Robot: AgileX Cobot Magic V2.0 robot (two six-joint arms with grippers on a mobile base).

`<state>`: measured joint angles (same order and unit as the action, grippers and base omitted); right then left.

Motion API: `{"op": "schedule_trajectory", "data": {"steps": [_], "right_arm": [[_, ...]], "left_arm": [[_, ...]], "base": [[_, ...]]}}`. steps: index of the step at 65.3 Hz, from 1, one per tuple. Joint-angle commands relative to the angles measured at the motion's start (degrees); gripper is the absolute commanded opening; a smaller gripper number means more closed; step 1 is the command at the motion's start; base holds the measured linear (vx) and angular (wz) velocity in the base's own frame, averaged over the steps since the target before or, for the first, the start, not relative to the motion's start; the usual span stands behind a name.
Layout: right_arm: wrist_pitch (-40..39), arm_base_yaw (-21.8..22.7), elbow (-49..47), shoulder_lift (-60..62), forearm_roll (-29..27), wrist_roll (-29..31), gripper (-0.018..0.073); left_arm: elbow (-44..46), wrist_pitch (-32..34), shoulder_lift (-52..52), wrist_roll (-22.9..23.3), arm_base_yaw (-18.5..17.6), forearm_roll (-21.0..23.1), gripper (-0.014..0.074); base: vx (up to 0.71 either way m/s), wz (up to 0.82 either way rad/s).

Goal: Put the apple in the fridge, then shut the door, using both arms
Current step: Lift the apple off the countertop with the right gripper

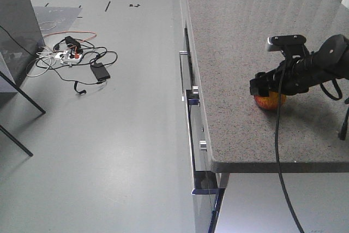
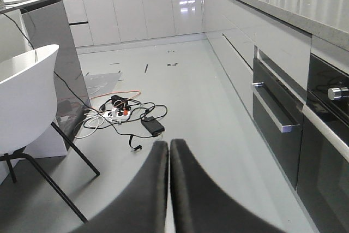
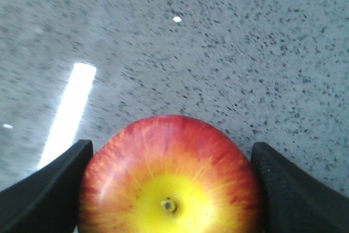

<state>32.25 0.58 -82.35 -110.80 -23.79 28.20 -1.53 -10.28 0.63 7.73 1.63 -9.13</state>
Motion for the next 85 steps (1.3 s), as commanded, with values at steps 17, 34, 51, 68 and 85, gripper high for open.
{"op": "schedule_trajectory", "data": {"steps": [17, 34, 51, 68, 85], "right_arm": [[7.57, -0.06, -7.76, 18.36, -12.84, 0.54, 0.0173], [8.15, -0.06, -7.76, 25.86, -13.35, 0.54, 0.0172], [8.13, -0.06, -7.76, 26.8, -13.35, 0.54, 0.0172], [8.13, -0.06, -7.76, 26.81, -13.3, 0.54, 0.0172], [8.13, -0.06, -7.76, 26.81, -13.3, 0.54, 0.0172]], "left_arm": [[-0.87, 3.83, 0.95, 0.12, -0.13, 0.09, -0.0008], [-0.87, 3.83, 0.95, 0.12, -0.13, 0.09, -0.0008], [-0.87, 3.83, 0.95, 0.12, -0.13, 0.09, -0.0008], [-0.87, 3.83, 0.95, 0.12, -0.13, 0.09, -0.0008], [-0.87, 3.83, 0.95, 0.12, -0.13, 0.09, -0.0008]], "base": [[0.0, 0.0], [0.0, 0.0], [0.0, 0.0], [0.0, 0.0], [0.0, 0.0]]}}
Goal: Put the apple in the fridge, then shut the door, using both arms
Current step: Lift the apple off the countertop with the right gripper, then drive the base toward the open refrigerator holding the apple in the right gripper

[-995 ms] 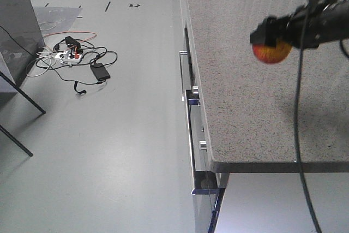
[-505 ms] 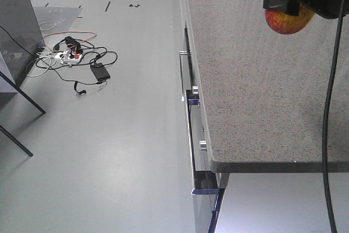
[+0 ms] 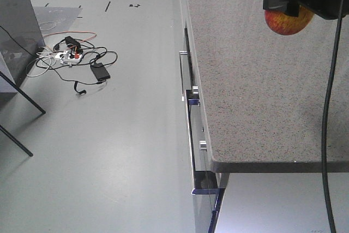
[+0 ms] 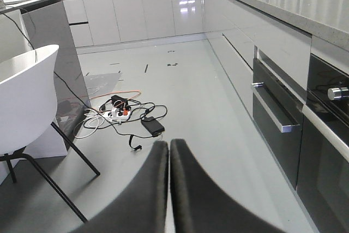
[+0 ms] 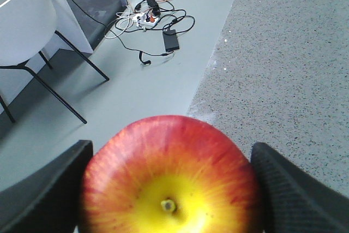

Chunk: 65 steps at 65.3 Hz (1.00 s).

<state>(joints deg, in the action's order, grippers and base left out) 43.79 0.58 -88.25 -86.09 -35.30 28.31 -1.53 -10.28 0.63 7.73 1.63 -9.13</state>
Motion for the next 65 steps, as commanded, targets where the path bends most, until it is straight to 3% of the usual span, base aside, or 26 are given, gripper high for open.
{"op": "schedule_trajectory", "data": {"steps": [1, 33, 65], "right_arm": [[-3.4, -0.06, -1.85, 2.09, -1.78, 0.43, 0.0172], [-3.4, -0.06, -1.85, 2.09, -1.78, 0.38, 0.0172], [-3.27, -0.06, -1.85, 2.09, -1.78, 0.38, 0.0172]], "left_arm": [[-0.87, 3.83, 0.95, 0.12, -0.13, 0.09, -0.0008], [-0.87, 3.83, 0.95, 0.12, -0.13, 0.09, -0.0008], [-0.87, 3.83, 0.95, 0.12, -0.13, 0.09, -0.0008]], "base": [[0.0, 0.0], [-0.01, 0.09], [-0.02, 0.43]]}}
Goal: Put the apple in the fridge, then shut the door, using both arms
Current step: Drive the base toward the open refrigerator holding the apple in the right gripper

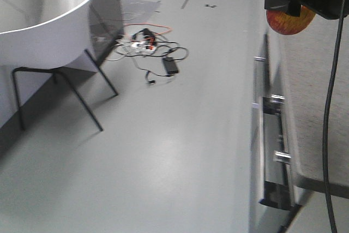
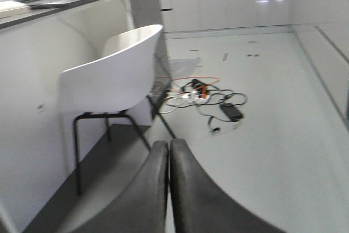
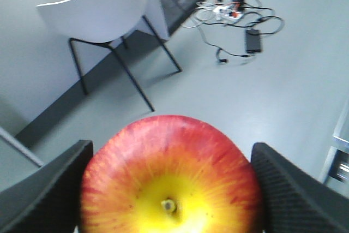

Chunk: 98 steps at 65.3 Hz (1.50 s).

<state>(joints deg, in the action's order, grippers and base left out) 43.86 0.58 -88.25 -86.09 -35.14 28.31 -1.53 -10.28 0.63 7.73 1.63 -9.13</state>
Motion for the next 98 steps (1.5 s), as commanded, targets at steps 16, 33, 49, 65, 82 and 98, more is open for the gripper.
{"op": "schedule_trajectory", "data": {"steps": [16, 33, 49, 65, 82, 98], "right_arm": [[-3.4, -0.06, -1.85, 2.09, -1.94, 0.38, 0.0172], [-3.35, -0.06, -1.85, 2.09, -1.94, 0.38, 0.0172], [-3.35, -0.06, -1.85, 2.09, -1.94, 0.38, 0.0172], [-3.47, -0.06, -1.85, 2.09, -1.94, 0.38, 0.0172], [-3.47, -0.06, -1.85, 2.09, -1.94, 0.38, 0.0172], [-3.47, -0.06, -1.85, 2.09, -1.94, 0.38, 0.0172]], "left_arm": [[-0.87, 3.83, 0.95, 0.12, -0.13, 0.09, -0.0008], [-0.87, 3.83, 0.95, 0.12, -0.13, 0.09, -0.0008], [-0.87, 3.83, 0.95, 0.12, -0.13, 0.09, -0.0008], [-0.87, 3.83, 0.95, 0.12, -0.13, 0.09, -0.0008], [-0.87, 3.83, 0.95, 0.12, -0.13, 0.09, -0.0008], [-0.87, 3.83, 0.95, 0.12, -0.13, 0.09, -0.0008]], "base": [[-0.01, 0.58], [-0.01, 0.53], [0.01, 0.46], [0.03, 0.45], [0.03, 0.47], [0.05, 0.47]]}}
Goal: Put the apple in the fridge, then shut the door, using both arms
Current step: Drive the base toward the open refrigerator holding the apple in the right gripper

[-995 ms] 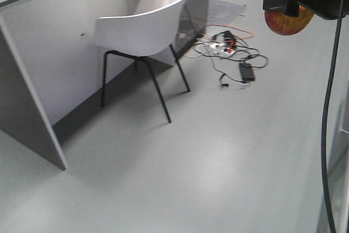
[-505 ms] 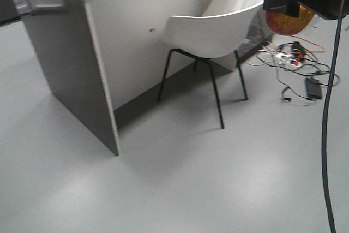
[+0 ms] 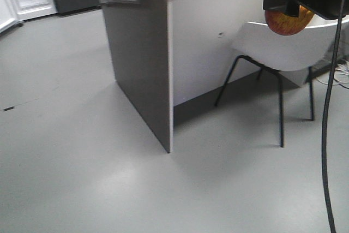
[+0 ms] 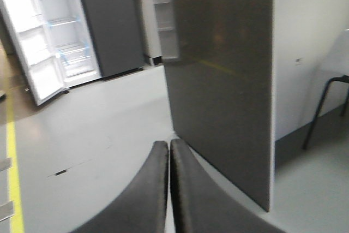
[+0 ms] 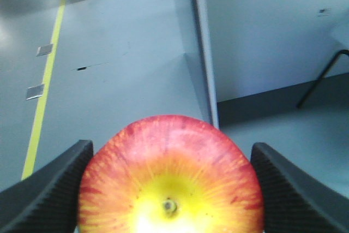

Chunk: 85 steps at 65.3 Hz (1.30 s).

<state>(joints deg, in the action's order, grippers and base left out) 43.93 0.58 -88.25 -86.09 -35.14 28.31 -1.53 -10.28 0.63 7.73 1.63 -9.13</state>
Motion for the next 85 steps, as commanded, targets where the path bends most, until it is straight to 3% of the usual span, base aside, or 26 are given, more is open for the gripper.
{"op": "schedule_trajectory", "data": {"steps": [1, 85], "right_arm": [[-3.54, -0.06, -1.85, 2.09, -1.94, 0.38, 0.0172], [-3.47, -0.06, -1.85, 2.09, -1.94, 0.38, 0.0172]], "left_arm": [[-0.87, 3.83, 0.95, 0.12, -0.13, 0.09, -0.0008], [-0.87, 3.83, 0.95, 0.12, -0.19, 0.06, -0.0008]], "base": [[0.06, 0.44], [0.13, 0.44]]}}
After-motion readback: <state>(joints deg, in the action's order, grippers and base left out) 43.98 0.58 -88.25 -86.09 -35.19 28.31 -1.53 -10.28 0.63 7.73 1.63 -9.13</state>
